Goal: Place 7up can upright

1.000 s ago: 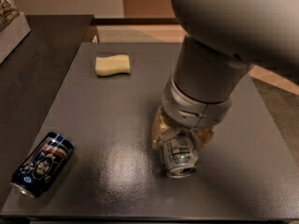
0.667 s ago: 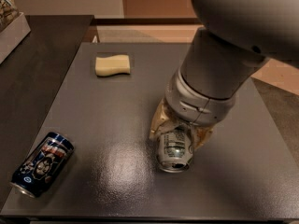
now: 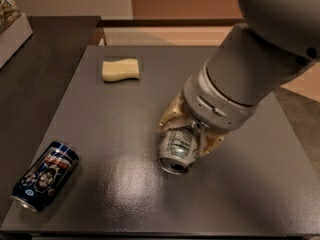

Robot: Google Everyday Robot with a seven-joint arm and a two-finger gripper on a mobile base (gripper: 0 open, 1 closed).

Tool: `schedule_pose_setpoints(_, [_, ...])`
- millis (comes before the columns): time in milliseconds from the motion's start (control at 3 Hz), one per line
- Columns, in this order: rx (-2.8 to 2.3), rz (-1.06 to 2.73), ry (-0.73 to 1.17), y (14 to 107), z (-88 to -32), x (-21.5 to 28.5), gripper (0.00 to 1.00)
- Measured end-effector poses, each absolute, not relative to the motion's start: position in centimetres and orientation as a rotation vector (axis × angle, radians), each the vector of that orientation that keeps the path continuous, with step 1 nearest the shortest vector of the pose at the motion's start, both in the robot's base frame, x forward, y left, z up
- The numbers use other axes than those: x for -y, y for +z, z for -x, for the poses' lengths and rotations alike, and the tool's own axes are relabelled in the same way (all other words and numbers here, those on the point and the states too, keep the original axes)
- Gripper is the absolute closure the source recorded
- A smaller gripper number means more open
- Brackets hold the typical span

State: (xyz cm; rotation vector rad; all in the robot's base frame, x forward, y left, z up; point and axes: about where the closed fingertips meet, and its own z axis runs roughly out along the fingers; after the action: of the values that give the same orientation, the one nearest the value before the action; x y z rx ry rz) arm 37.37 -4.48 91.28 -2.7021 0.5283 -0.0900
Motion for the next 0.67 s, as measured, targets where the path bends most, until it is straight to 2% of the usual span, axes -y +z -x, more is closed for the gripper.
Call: schedule_pose_setpoints(667, [-0.627,2.647,-0.051,91.58,-37.83,4.84,1.0])
